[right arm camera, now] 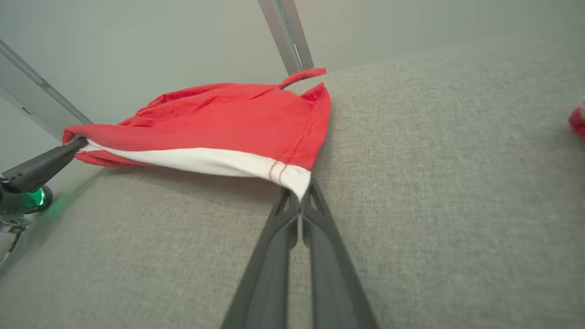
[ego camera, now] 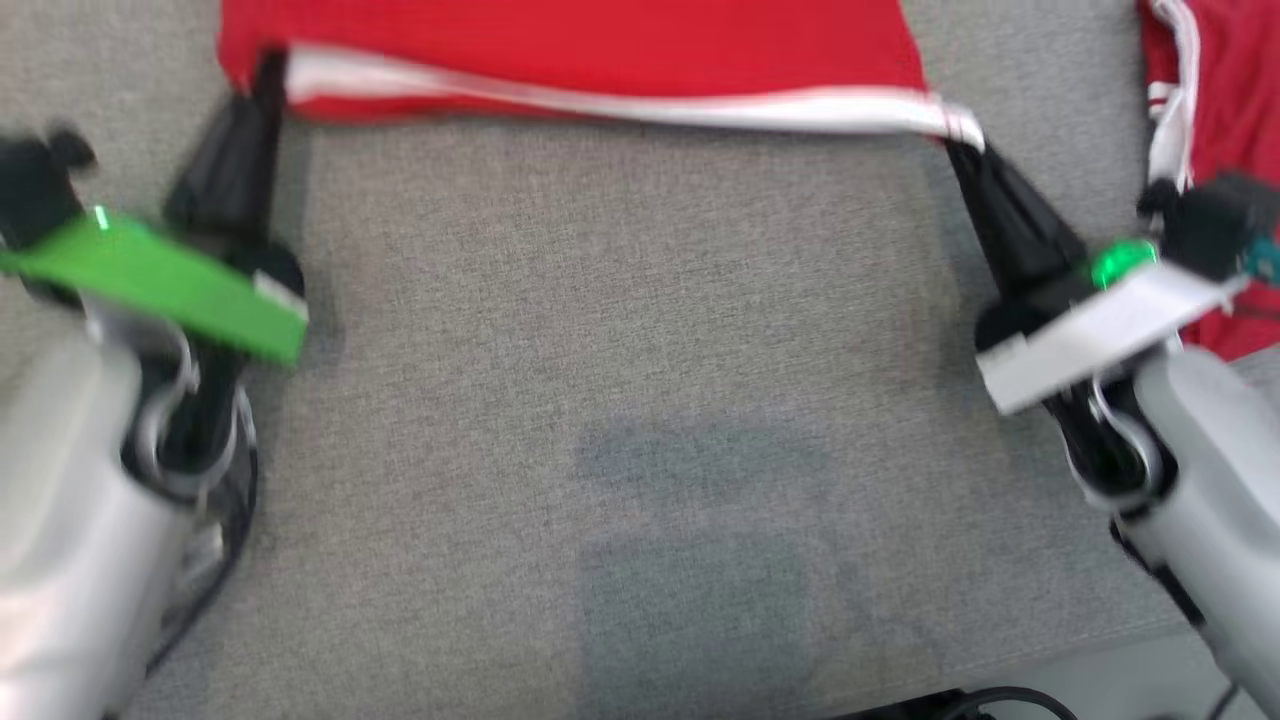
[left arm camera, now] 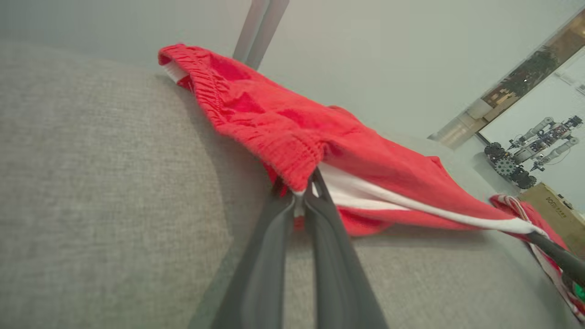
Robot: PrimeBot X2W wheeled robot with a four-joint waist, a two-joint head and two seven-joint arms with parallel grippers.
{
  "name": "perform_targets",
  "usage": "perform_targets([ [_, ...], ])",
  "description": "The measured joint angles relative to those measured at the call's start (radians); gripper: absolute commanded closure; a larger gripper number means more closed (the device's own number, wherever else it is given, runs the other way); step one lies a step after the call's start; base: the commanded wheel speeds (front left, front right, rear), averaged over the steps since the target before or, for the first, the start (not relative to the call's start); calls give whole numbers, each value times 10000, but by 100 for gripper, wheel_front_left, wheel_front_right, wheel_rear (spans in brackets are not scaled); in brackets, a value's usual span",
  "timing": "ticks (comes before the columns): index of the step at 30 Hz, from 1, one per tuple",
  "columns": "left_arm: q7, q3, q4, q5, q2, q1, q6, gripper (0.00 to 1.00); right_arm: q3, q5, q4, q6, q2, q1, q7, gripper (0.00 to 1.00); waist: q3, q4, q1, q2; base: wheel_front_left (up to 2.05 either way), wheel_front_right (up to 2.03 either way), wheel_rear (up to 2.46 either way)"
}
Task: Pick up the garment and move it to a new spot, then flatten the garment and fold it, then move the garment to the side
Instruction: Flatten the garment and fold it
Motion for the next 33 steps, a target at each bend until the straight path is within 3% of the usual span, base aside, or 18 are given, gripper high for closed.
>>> perform_targets([
  [3, 102, -238, -1066, -140, 558, 1963, 222, 100, -380, 6, -706, 10, -286, 1455, -4, 100, -556, -27, 0, 0, 0, 0, 0],
  [6, 121, -426, -2265, -378, 876, 4069, 1039, 100, -629, -217, -1246, 13, -516, 2916, -2, 100, -1212, -3, 0, 0, 0, 0, 0],
  [9, 125, -704, -3469, -529, 947, 6185, 2144, 100, -972, -497, -1737, 13, -788, 4488, -2, 100, -1913, 79, 0, 0, 0, 0, 0],
  [14, 15, -934, -5405, -1402, 612, 8919, 3521, 100, -2167, -516, -2907, 21, -855, 7736, -2, 100, -2918, 313, -1, 0, 0, 0, 0],
  [18, 113, -1198, -6654, -1902, 328, 9815, 3942, 100, -3191, -420, -4031, 12, -817, 9377, 35, 100, -3410, 685, -1, 0, 0, 0, 0],
  [21, 130, -1047, -7333, -2259, 77, 9795, 3910, 100, -3812, -320, -4767, 10, -872, 9244, 453, 100, -3584, 1020, -1, 0, 0, 0, 0],
  [25, 428, -640, -7440, -2479, -17, 8900, 4015, 100, -3641, -207, -4916, 10, -943, 7393, 1490, 100, -3469, 1337, -1, 0, 0, 0, 0],
  [30, 1166, -447, -6709, -2755, -499, 6844, 4272, 100, -2592, 15, -3791, -2, -748, 4242, 2437, 100, -2855, 1596, -1, 0, 0, 0, 0],
  [33, 1570, -552, -5756, -2767, -1076, 5423, 4362, 100, -2090, 165, -2587, -2, -585, 2392, 2706, 100, -2405, 1778, 0, 0, 0, 0, 0],
])
